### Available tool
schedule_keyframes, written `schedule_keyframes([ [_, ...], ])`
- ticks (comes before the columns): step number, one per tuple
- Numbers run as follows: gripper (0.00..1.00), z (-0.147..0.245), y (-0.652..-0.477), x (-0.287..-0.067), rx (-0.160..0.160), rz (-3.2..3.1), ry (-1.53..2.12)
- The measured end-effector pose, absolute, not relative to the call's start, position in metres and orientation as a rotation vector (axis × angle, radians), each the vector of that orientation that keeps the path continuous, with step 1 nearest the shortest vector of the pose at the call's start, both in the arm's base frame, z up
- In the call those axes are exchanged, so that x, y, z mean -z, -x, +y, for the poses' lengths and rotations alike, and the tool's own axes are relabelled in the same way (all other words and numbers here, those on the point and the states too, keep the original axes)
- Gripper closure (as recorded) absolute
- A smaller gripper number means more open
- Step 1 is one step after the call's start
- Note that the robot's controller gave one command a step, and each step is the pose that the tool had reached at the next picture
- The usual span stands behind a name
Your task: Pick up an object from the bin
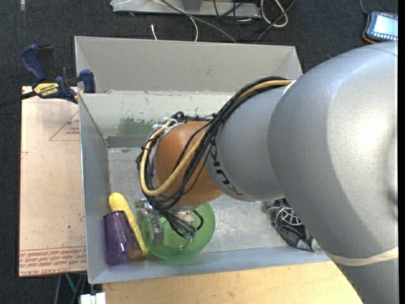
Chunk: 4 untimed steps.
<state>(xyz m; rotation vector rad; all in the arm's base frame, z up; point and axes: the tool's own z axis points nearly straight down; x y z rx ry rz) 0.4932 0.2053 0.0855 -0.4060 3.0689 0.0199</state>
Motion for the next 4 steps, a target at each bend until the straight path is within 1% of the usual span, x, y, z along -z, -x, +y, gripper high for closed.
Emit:
schedule_keyframes([
  [2, 1.00, 0.205, -0.493, -0.086, -0.020, 3.069, 0.406],
  [3, 1.00, 0.204, -0.492, -0.100, -0.015, 3.080, 0.408],
  [4, 1.00, 0.181, -0.505, -0.077, -0.022, 2.996, 0.663],
])
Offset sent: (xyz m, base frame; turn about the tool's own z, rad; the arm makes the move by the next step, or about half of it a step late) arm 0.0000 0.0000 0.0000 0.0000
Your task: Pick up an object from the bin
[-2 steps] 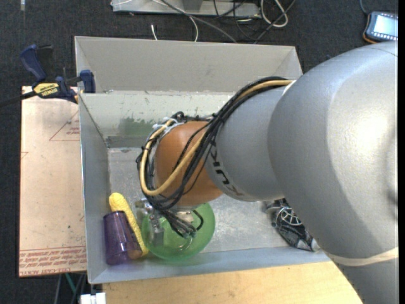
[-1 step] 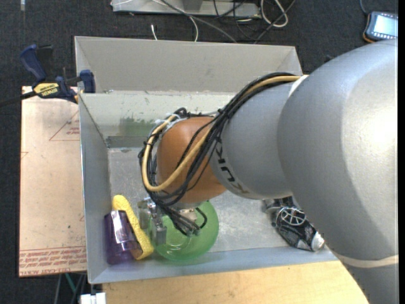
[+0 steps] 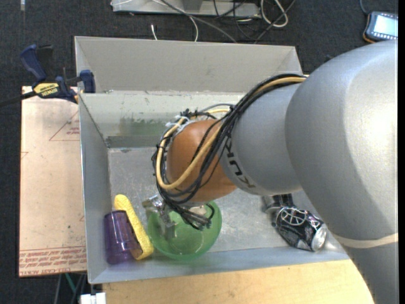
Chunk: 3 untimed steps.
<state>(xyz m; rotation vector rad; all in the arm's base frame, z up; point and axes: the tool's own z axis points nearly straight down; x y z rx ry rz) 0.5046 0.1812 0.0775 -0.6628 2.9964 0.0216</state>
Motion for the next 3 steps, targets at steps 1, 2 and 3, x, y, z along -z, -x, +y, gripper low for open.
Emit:
schedule_keyframes([
  [1, 1.00, 0.181, -0.505, -0.077, -0.022, 2.996, 0.662],
  [2, 1.00, 0.180, -0.500, -0.094, -0.016, 3.015, 0.665],
  [3, 1.00, 0.180, -0.513, -0.097, -0.006, 2.900, 1.048],
])
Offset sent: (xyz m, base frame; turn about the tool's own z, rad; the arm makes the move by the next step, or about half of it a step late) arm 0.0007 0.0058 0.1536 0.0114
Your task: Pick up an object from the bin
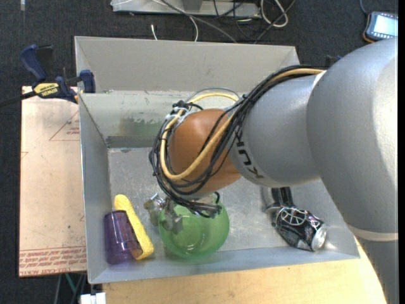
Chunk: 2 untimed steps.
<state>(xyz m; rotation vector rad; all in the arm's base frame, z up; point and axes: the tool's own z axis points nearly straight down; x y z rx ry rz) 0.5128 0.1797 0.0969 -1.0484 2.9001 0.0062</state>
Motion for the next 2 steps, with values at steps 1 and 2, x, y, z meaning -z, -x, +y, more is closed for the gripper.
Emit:
schedule_keyframes([
  [1, 1.00, 0.181, -0.496, -0.194, -0.019, 3.000, 0.699],
  [2, 1.00, 0.147, -0.519, -0.303, -0.007, 2.898, 1.051],
])
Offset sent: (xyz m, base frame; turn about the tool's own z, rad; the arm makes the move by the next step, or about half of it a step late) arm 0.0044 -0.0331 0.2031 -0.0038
